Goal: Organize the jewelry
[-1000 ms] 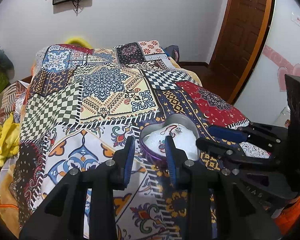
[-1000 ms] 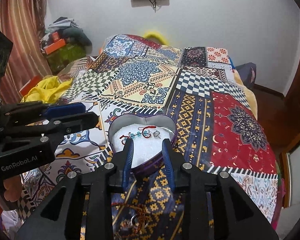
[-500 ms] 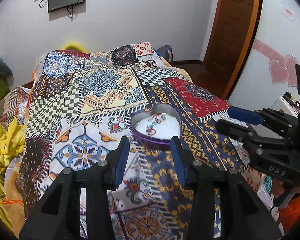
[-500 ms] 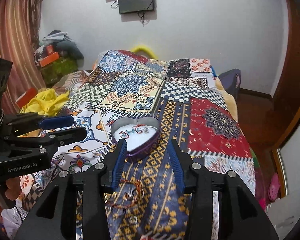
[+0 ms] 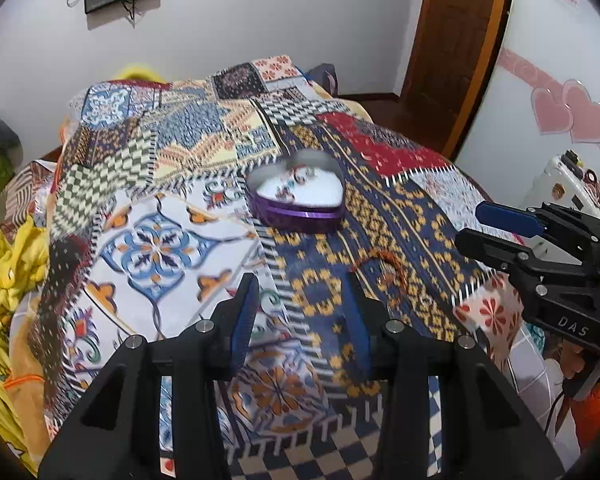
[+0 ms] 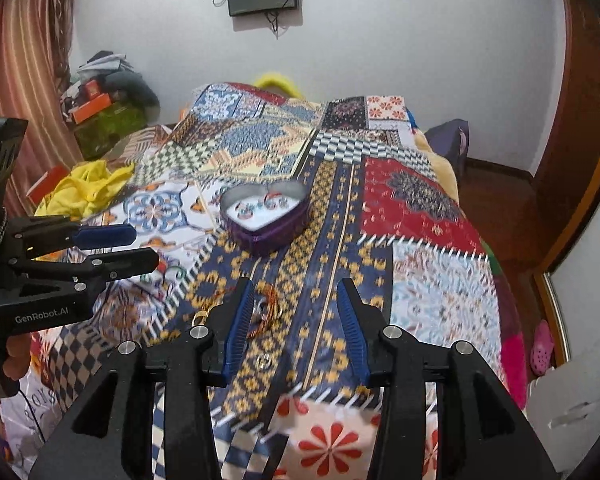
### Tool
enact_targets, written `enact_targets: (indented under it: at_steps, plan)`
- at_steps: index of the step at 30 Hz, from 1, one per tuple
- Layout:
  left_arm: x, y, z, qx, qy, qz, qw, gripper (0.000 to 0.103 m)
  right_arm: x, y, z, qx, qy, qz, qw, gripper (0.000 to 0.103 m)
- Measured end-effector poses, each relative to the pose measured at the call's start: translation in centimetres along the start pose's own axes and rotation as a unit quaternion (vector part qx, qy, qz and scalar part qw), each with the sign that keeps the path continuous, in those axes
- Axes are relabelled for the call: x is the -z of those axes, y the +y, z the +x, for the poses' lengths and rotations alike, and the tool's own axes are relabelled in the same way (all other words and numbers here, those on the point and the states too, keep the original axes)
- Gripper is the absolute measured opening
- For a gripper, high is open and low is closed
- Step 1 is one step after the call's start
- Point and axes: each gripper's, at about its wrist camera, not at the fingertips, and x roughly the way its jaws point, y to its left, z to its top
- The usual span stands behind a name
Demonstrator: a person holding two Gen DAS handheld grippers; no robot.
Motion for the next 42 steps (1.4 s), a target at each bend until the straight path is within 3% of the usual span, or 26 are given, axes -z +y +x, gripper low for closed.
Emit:
enact_targets:
  at_steps: [16,22,25,39,42]
  plan:
    - [3.3,0.8,0.6,0.005,0.031,-0.013,0.9994,0.042,3.2,3.4,3.3,-0.044,0.051,-0.042,0.997,0.039]
    - [3.9,0.6,0.9,0.019,0.037,-0.013,0.9990,0.042,3.4,3.6,4.2,-0.057,0.062,-0.041,0.996,0.026]
    - [3.9,0.1,1.2,0.025,0.040,-0.007,0.9989,0.042,3.6,3.5,4.2,-0.054,0.059,-0.040,0.996,0.020]
    - [3.0,-2.8,3.4,0.062,0.058,0.015,0.9963,0.042,3.1,1.6,2.3,-0.047,0.034,-0.011,0.998,0.020]
    - [2.9,-3.2,3.9,0.063,0.061,0.020,0.9959,0.037,3.1,1.1,2.0,-0.044,0.030,-0.005,0.999,0.020]
